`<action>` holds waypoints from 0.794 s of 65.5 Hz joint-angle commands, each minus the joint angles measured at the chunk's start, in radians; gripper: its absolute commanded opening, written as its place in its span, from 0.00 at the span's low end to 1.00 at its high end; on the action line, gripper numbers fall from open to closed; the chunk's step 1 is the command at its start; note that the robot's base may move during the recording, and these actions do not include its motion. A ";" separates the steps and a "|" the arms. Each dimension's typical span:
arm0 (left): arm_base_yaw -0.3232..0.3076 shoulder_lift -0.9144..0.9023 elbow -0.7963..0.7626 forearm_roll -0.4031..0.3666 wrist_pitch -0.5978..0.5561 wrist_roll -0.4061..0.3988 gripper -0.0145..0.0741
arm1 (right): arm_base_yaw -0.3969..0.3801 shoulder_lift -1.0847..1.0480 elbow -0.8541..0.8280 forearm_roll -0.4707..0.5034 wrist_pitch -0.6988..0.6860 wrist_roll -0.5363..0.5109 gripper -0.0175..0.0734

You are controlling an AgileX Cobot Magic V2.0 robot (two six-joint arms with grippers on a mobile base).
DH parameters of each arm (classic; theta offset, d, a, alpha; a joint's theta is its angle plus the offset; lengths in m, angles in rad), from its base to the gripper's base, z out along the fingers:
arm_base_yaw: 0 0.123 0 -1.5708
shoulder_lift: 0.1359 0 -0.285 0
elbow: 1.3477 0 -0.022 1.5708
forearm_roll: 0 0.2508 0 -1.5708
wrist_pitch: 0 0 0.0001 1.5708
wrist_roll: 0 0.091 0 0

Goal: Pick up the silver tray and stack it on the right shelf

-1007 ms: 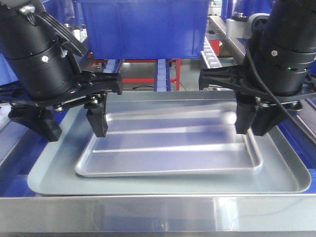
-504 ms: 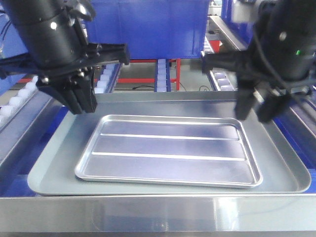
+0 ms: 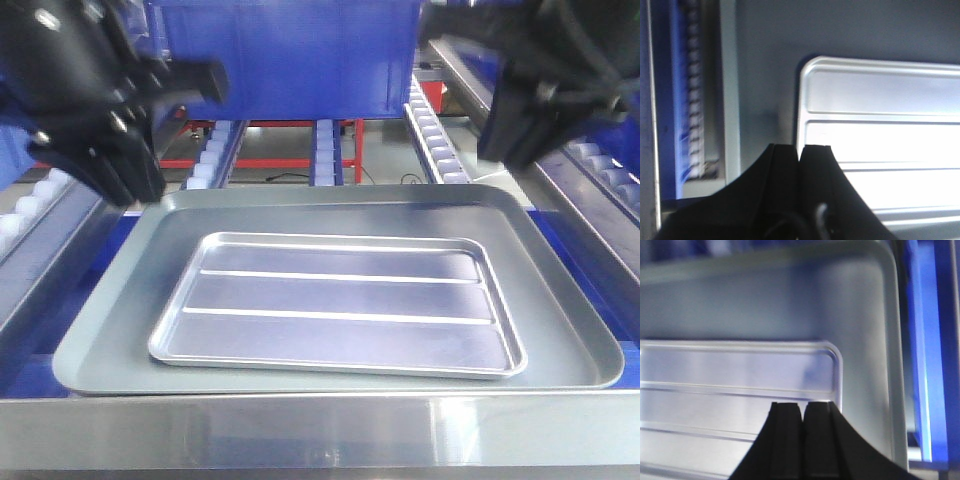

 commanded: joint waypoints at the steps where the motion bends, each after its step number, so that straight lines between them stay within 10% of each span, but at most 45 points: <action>1: -0.003 -0.161 0.083 -0.014 -0.149 -0.008 0.06 | 0.029 -0.096 0.028 -0.087 -0.111 -0.002 0.25; 25: -0.003 -0.688 0.476 0.073 -0.444 -0.006 0.06 | 0.183 -0.474 0.341 -0.328 -0.333 -0.002 0.25; 42: -0.003 -1.068 0.596 0.349 -0.451 -0.006 0.06 | 0.183 -0.819 0.490 -0.511 -0.336 -0.002 0.25; 52: -0.003 -1.166 0.600 0.382 -0.451 -0.006 0.06 | 0.183 -0.918 0.509 -0.521 -0.336 -0.001 0.25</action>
